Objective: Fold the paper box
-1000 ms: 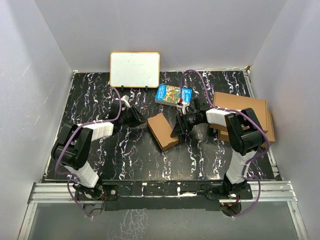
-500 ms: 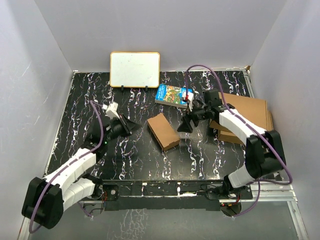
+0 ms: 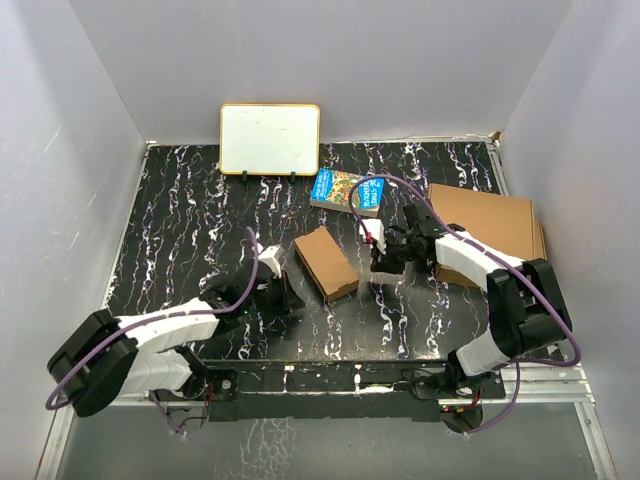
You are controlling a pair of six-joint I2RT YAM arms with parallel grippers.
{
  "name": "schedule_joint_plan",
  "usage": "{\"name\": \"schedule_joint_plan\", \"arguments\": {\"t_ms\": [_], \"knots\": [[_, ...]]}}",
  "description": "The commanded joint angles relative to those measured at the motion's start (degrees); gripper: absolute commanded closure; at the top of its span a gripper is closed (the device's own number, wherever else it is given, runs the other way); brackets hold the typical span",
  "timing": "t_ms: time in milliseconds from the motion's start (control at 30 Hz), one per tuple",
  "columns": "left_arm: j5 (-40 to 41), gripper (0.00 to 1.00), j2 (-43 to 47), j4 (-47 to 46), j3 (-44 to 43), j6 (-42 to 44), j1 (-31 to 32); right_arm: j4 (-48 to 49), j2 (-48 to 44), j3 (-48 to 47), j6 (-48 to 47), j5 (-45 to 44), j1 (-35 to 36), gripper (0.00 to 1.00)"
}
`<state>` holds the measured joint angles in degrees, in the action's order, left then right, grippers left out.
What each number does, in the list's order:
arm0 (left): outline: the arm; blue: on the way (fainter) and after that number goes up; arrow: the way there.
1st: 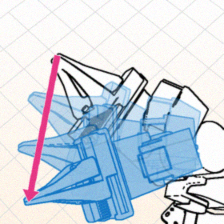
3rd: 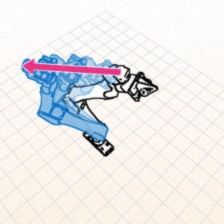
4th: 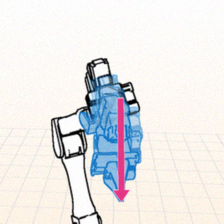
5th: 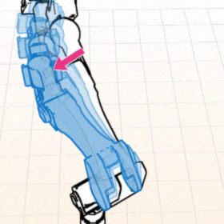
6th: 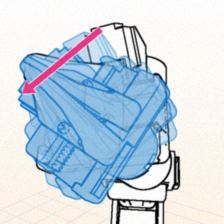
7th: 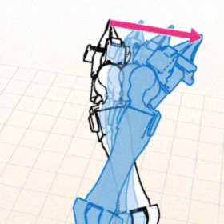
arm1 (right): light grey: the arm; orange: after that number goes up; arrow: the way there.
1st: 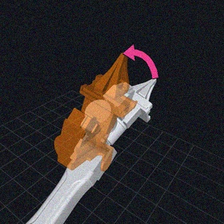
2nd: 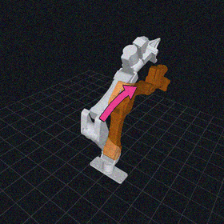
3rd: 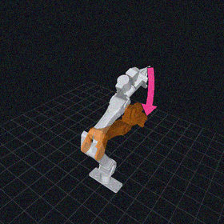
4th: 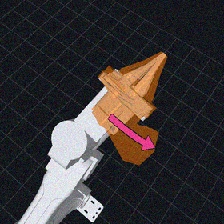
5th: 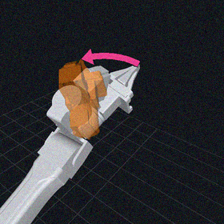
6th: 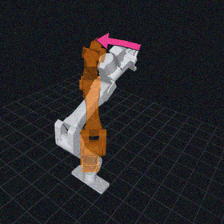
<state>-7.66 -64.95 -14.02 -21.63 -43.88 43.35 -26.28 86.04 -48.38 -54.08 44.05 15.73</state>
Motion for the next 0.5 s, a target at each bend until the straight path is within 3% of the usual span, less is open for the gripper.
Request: {"name": "schedule_joint_plan", "arguments": {"t_ms": [0, 233, 467], "knots": [[3.7, 1.0, -5.8, -4.0, -2.8, 0.4, 3.1, 7.2, 0.7, 1.1, 1.0, -3.5, 2.4, 0.92], [3.5, 1.0, -16.0, -3.3, -10.0, -1.0, 6.3, 9.2, 2.4, 1.4, 3.1, -8.0, 6.0, 0.92], [5.3, 1.0, -17.9, 1.0, -13.3, -3.5, 6.8, 10.0, 2.8, 1.7, 3.9, -10.3, 8.9, 0.91]]}}
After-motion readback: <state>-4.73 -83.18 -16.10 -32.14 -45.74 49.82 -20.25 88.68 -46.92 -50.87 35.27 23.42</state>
